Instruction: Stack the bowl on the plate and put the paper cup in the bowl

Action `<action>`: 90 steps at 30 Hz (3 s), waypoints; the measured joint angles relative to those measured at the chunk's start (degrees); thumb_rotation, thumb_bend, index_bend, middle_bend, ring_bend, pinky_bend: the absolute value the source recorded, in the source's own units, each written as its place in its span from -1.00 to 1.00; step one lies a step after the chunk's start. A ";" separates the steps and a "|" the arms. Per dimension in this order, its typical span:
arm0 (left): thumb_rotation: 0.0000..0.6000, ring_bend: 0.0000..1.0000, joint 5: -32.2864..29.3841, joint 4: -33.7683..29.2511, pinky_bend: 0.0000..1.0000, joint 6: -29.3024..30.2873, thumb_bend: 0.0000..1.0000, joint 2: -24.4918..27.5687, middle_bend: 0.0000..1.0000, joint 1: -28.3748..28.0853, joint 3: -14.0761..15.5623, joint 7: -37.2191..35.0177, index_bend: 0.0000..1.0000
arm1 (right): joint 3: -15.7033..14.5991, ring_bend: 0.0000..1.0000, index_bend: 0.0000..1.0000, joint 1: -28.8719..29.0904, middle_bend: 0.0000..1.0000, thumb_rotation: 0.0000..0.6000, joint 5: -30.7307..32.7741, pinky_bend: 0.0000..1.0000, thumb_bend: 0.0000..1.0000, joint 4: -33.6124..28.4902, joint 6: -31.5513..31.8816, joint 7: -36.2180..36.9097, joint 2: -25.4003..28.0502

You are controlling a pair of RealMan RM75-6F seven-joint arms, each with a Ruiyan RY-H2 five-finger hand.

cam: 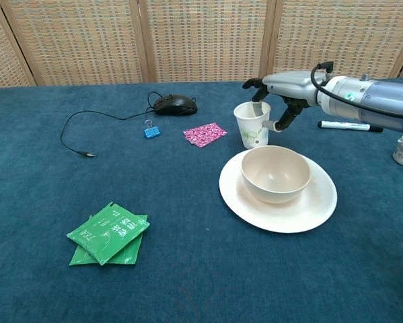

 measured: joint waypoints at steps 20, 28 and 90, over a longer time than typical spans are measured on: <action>1.00 -1.00 2.51 -0.26 -1.00 -0.61 -1.00 0.16 -1.00 -0.40 0.95 -0.70 -1.00 | -3.43 -1.00 0.25 -10.49 -0.95 1.00 -6.24 -1.00 0.13 -32.76 19.48 -4.79 20.93; 1.00 -1.00 4.68 -1.02 -1.00 0.16 -1.00 0.51 -1.00 0.09 1.88 -1.19 -1.00 | -8.56 -1.00 0.25 -17.28 -0.94 1.00 -11.27 -1.00 0.13 -39.53 26.01 -9.88 24.79; 1.00 -1.00 4.93 -0.83 -1.00 0.64 -1.00 1.04 -1.00 0.47 2.13 -2.32 -1.00 | -6.16 -1.00 -0.54 -15.85 -0.93 1.00 -7.69 -1.00 -0.08 -36.44 15.61 -20.47 16.42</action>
